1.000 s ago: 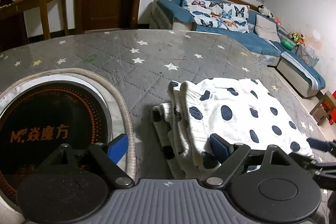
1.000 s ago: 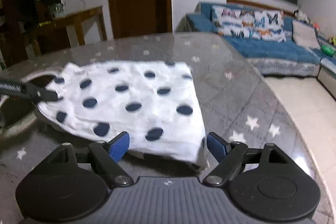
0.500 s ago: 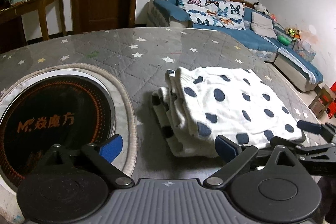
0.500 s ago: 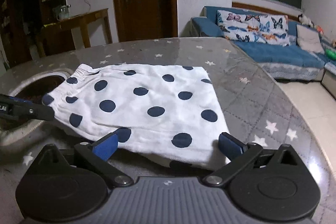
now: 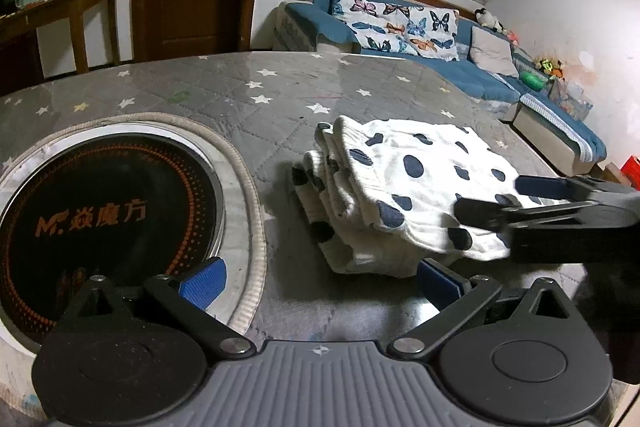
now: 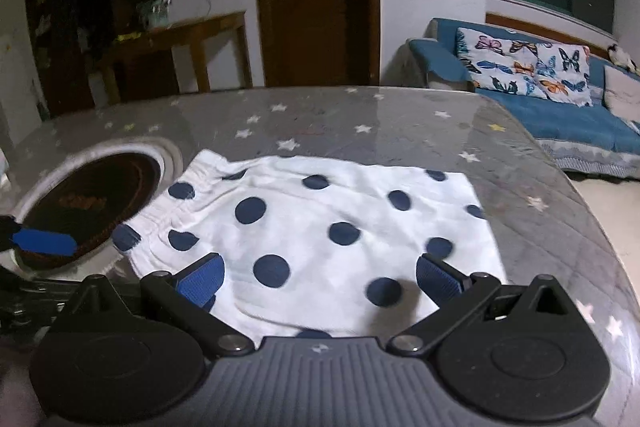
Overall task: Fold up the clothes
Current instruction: 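Press the folded pants flat with the right gripper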
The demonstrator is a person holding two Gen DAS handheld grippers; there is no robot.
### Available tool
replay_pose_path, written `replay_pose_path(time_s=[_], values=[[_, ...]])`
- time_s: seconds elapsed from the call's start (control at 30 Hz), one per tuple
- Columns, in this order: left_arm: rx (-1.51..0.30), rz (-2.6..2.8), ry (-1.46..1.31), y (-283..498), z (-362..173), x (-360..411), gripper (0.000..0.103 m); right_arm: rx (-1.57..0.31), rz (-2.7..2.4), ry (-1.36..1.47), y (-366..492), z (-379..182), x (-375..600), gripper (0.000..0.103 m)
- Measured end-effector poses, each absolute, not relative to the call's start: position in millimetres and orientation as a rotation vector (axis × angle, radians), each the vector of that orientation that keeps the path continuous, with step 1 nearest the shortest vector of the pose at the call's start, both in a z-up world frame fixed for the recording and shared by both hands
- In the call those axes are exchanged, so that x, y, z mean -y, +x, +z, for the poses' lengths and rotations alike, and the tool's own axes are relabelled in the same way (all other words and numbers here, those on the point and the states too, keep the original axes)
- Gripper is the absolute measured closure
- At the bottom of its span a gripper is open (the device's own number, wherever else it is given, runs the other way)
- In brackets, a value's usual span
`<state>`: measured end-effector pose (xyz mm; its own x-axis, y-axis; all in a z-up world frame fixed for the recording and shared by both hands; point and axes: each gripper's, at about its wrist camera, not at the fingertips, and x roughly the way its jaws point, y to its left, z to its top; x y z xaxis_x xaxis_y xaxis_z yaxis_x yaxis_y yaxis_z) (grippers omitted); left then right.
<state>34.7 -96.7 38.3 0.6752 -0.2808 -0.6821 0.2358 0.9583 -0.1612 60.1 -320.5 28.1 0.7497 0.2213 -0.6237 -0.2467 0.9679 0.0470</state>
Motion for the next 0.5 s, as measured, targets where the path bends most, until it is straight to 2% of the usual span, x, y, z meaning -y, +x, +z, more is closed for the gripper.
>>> replay_pose_path(time_s=[0.2,0.5], values=[[-0.774,-0.293,-0.060,33.9,36.6,93.2,0.000,-0.734,0.269,-0.089,73.7,11.5,304.3,0.000],[-0.787,-0.279,-0.053,34.3,27.9,90.1,0.000,-0.689,0.278,-0.030,95.9,36.6,304.7,0.000]])
